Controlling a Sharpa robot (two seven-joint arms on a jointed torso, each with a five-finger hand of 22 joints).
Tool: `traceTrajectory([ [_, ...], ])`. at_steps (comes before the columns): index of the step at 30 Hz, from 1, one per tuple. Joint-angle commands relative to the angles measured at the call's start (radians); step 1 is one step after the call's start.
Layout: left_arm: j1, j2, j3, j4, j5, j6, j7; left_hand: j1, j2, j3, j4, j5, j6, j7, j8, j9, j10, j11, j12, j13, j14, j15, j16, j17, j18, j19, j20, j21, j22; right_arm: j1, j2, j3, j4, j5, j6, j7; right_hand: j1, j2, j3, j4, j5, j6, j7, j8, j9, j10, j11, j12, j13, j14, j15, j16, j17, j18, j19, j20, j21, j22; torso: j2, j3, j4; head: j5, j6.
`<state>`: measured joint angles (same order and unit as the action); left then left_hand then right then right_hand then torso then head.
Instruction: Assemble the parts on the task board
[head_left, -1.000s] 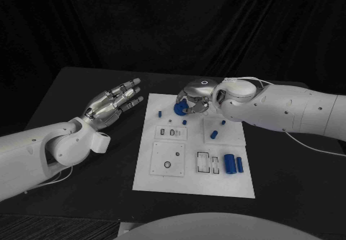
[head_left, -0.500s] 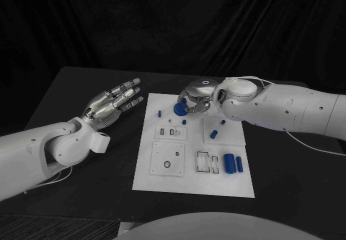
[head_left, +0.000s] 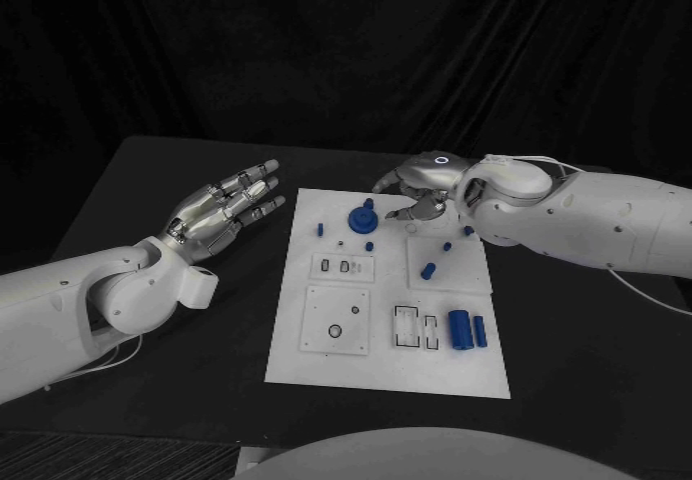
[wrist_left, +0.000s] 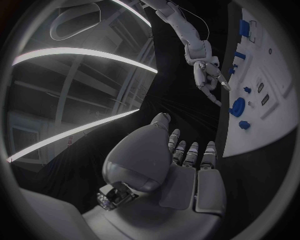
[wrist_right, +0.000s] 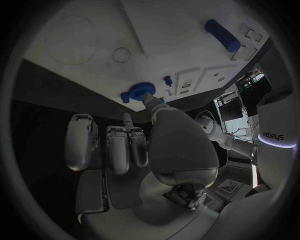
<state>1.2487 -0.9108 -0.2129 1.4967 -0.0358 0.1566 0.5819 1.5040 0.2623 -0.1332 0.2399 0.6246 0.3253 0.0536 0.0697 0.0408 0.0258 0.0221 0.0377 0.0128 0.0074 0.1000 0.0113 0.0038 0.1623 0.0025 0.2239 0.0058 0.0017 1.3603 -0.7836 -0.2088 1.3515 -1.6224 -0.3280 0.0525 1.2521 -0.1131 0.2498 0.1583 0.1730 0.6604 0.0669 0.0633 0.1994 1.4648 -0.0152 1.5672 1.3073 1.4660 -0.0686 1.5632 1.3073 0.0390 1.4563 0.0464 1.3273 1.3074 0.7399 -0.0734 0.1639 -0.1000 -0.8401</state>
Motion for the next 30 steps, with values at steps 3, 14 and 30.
traceTrajectory([
  [3,-0.001,0.0,0.001,0.003,-0.001,0.009,0.008,0.012,-0.003,0.008,-0.002,0.008,0.002,0.007,0.004,0.001,-0.001,0.007,0.004,0.001,-0.001,0.005,0.005,0.002,0.018,-0.001,0.006,-0.005,-0.001,0.018,-0.1,0.001,0.081,-0.001,-0.125,-0.019,-0.001,-0.005,-0.02,0.005,-0.015,-0.001,-0.009,0.0,-0.006,0.106,-0.011,0.004,0.263,0.103,-0.011,0.003,0.259,0.015,0.004,-0.01,0.006,0.192,-0.001,-0.0003,-0.0025,-0.003,0.004],
  [14,-0.001,0.002,0.001,0.003,-0.001,0.014,0.006,0.013,-0.004,0.009,-0.004,0.009,0.002,0.007,0.004,0.001,-0.001,0.007,0.004,0.001,-0.001,0.005,0.005,0.002,0.018,-0.001,0.006,-0.005,-0.001,-0.023,-0.283,0.0,0.177,0.001,-0.168,-0.045,0.048,-0.043,-0.111,0.132,-0.074,0.103,0.007,0.077,0.033,0.106,-0.001,0.004,0.263,0.105,-0.007,0.008,0.263,-0.011,0.063,-0.011,0.124,0.227,-0.004,-0.0018,-0.0044,-0.015,0.009],
  [30,-0.003,-0.001,0.001,0.003,-0.001,0.014,0.004,0.013,-0.005,0.011,-0.006,0.011,0.002,0.007,0.005,0.001,-0.001,0.007,0.004,0.001,-0.001,0.006,0.005,0.002,0.018,-0.001,0.006,-0.005,-0.001,-0.107,-0.369,-0.001,0.164,0.001,-0.259,0.011,0.009,-0.051,-0.122,0.136,-0.022,0.014,-0.002,0.174,0.084,0.106,-0.009,0.004,0.263,0.105,-0.013,0.008,0.263,-0.012,0.064,-0.017,0.132,0.228,-0.004,0.0018,-0.0037,-0.029,0.0],
])
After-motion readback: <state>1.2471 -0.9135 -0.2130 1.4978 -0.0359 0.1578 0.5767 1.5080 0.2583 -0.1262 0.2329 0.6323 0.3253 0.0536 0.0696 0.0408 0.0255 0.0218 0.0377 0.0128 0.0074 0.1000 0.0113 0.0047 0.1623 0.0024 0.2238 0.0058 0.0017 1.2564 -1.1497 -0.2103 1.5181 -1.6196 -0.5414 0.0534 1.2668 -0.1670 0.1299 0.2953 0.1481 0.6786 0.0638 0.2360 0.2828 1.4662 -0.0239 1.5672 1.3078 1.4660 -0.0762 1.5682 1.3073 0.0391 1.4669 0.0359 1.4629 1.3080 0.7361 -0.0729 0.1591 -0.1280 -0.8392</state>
